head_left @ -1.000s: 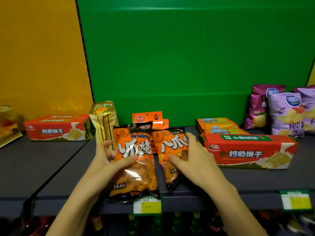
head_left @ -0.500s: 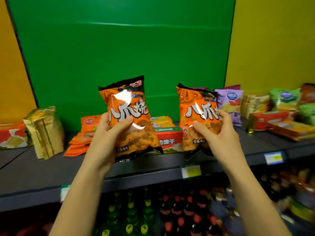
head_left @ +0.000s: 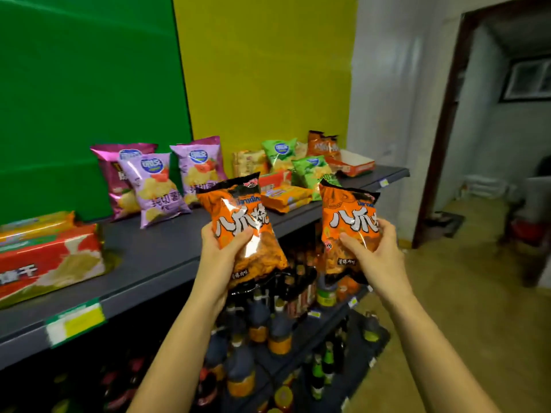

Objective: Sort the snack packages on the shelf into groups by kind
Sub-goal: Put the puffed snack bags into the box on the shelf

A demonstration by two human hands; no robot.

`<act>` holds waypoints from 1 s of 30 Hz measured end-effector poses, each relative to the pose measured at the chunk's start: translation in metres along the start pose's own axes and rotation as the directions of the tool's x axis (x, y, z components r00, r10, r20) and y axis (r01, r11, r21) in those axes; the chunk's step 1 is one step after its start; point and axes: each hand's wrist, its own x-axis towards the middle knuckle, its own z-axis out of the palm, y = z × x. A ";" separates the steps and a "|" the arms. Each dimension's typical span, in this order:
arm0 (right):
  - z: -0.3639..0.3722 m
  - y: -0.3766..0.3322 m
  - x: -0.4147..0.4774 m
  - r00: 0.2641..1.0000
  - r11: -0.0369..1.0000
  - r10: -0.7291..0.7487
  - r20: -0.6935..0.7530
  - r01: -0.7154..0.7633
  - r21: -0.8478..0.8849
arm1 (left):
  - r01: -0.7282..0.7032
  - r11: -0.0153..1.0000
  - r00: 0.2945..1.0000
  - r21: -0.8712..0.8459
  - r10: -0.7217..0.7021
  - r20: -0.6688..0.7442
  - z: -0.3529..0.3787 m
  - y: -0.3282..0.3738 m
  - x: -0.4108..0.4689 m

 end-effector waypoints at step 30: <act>-0.155 0.178 0.477 0.995 0.999 -0.021 0.093 0.017 0.045 | -0.056 0.990 0.997 0.133 0.062 -0.039 0.414 -0.167 0.283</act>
